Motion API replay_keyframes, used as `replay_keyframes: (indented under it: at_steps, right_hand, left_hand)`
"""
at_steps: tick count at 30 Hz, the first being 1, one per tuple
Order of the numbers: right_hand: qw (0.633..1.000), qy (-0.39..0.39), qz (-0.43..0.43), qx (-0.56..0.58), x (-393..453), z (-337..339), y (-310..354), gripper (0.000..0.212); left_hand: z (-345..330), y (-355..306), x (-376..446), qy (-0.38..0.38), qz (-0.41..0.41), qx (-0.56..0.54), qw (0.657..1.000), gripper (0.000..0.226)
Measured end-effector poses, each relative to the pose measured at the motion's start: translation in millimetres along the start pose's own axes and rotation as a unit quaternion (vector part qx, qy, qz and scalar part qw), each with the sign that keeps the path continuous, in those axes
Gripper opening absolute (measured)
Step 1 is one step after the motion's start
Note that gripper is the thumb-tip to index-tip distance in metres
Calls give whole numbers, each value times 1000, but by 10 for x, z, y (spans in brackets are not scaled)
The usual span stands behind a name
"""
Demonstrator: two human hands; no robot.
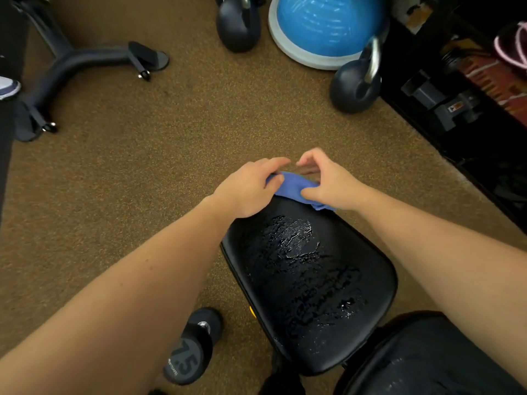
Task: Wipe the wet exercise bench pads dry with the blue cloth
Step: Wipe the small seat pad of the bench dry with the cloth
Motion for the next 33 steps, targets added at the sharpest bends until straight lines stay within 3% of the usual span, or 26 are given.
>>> replay_keyframes:
  at_steps: [3, 6, 11, 14, 16, 19, 21, 24, 27, 30, 33]
  right_hand:
    - [997, -63, 4, -46, -171, 155, -170, 25]
    - [996, -88, 31, -7, -209, 92, -119, 26]
    - [991, -91, 42, 83, -105, -33, 97, 36]
    - [988, -104, 38, 103, -148, -12, 92, 34]
    - [993, -102, 9, 51, -209, -15, -9, 30]
    - [990, 19, -104, -88, -361, -207, -306, 51]
    - [977, 53, -176, -108, -456, -295, -448, 61]
    - [976, 28, -191, -103, -488, -295, -440, 62]
    - [974, 26, -199, -102, -506, -285, -433, 64]
    - [972, 21, -204, -114, -562, -266, -489, 76]
    - [972, 15, -217, -94, -701, -225, -562, 70]
  left_hand:
    - [86, -28, 24, -25, -64, 117, 991, 33]
    - [118, -9, 49, -25, -70, 189, 979, 38]
    - [-169, 79, -165, 62, -58, 56, 995, 64]
    - [-189, 244, -348, 23, -23, 45, 998, 61]
    - [-186, 294, -484, 10, -5, 43, 999, 59]
    - [-226, 335, -677, -7, 17, 46, 999, 58]
    - [-249, 371, -730, -11, 30, 45, 998, 60]
    - [-236, 446, -650, -13, 48, 17, 999, 64]
    - [-199, 473, -598, -30, 87, -59, 994, 54]
    - [-155, 555, -585, -60, 177, -98, 977, 34]
    - [-122, 666, -612, -101, 265, -115, 952, 41]
Point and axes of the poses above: each hand's wrist, its own x-axis towards the middle knuckle, its own z-axis out of the back of the hand, y = z × x, the point moved 5 cm from there along x, towards the middle knuckle, and after that the axes turned 5 degrees about -y, right-handed, at the moved point
